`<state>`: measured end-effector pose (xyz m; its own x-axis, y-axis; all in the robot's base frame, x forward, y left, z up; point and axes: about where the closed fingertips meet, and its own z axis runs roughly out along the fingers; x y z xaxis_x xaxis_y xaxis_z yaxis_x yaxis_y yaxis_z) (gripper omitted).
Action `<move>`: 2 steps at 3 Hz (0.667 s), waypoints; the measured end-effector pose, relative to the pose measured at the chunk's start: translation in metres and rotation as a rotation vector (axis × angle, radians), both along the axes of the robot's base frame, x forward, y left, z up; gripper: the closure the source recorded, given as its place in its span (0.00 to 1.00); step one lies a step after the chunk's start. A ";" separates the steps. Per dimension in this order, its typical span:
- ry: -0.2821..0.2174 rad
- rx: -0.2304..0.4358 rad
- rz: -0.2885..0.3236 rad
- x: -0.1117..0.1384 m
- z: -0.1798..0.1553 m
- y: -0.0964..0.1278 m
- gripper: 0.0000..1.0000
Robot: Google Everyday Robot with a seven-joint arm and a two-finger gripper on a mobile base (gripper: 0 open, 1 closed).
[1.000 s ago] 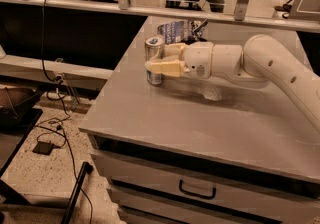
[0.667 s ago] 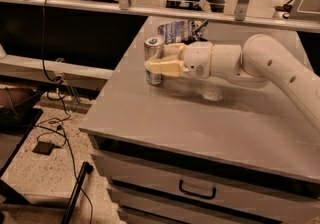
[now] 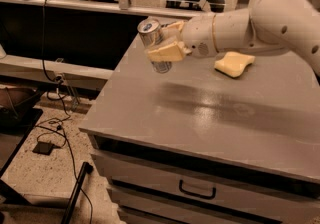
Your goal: Knock redbull can over
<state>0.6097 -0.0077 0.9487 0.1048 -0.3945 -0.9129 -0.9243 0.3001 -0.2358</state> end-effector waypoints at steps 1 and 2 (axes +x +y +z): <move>-0.020 -0.224 -0.048 -0.012 0.033 -0.008 1.00; 0.026 -0.403 -0.101 -0.002 0.046 -0.021 1.00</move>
Offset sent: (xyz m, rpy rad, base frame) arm -0.0029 -0.0462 0.0495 -0.7277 0.2243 -0.1123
